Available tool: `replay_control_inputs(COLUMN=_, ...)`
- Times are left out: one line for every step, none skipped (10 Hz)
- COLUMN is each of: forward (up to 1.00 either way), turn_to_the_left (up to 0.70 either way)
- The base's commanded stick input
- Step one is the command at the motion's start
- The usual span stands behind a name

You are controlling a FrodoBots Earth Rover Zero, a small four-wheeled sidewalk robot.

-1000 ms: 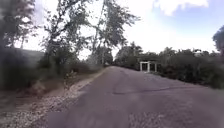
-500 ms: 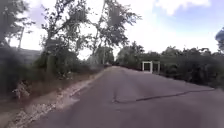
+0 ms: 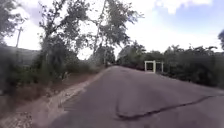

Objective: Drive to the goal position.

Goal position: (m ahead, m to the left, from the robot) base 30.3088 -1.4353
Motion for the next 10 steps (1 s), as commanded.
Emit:
replay_control_inputs(forward=1.0, turn_to_the_left=0.0)
replay_control_inputs(forward=1.0, turn_to_the_left=0.0)
replay_control_inputs(forward=1.0, turn_to_the_left=0.0)
replay_control_inputs(forward=1.0, turn_to_the_left=0.0)
replay_control_inputs(forward=1.0, turn_to_the_left=0.0)
replay_control_inputs(forward=1.0, turn_to_the_left=0.0)
replay_control_inputs(forward=1.0, turn_to_the_left=0.0)
replay_control_inputs(forward=1.0, turn_to_the_left=0.0)
replay_control_inputs(forward=1.0, turn_to_the_left=0.0)
replay_control_inputs(forward=1.0, turn_to_the_left=0.0)
